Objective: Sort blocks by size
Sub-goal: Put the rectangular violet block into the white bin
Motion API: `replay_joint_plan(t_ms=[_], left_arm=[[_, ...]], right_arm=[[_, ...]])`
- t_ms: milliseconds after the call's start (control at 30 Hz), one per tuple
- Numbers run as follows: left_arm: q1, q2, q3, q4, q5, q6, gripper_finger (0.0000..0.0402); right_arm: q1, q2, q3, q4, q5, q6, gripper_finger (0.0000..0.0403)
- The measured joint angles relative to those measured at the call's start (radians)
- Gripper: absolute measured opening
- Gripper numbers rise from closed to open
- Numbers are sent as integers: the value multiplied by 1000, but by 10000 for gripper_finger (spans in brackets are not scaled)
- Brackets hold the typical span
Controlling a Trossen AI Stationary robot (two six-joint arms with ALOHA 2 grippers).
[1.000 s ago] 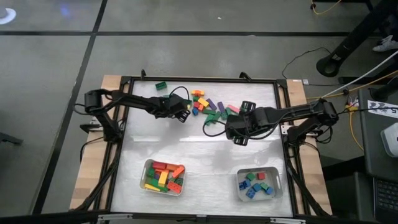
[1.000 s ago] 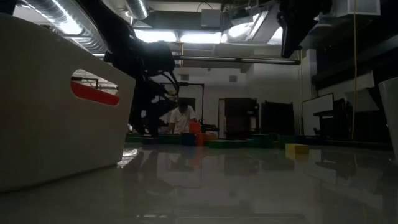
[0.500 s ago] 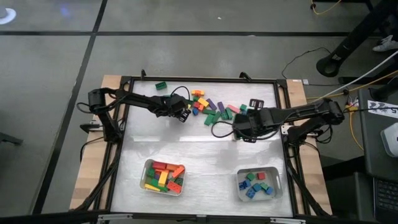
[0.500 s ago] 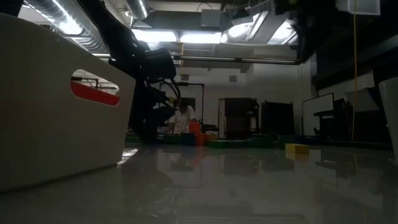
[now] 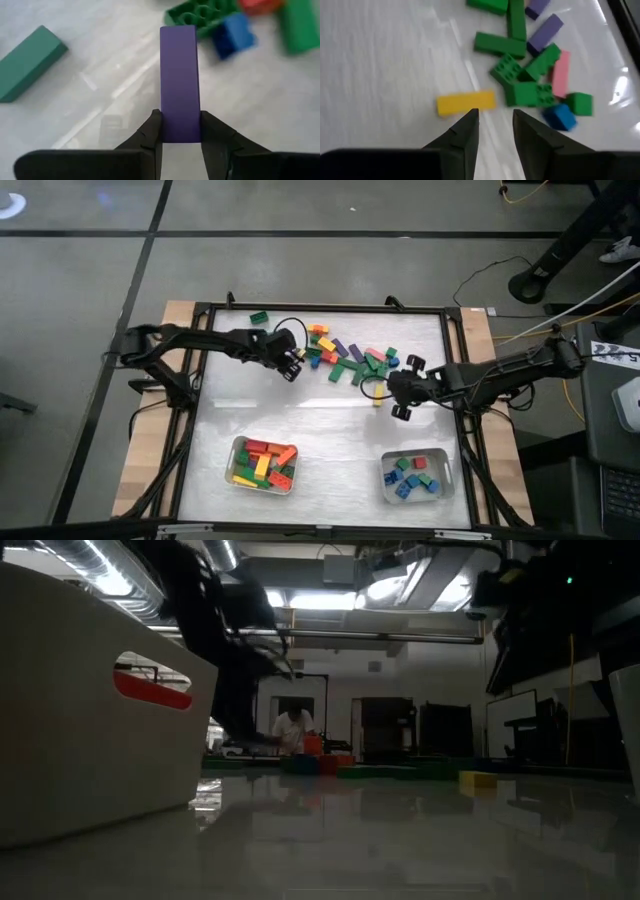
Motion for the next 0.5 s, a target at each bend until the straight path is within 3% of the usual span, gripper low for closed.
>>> replay_joint_plan(t_ms=[233, 333, 500], left_arm=[[-78, -199, 9, -114, 178, 1, 83], [-139, -273, 9, -162, 296, 32, 83], [-292, -350, 9, -237, 446, 110, 92]], right_arm=[[0, 75, -86, 255, 8, 248, 119], [0, 120, -90, 254, 8, 349, 119], [0, 180, -89, 277, -12, 374, 119]])
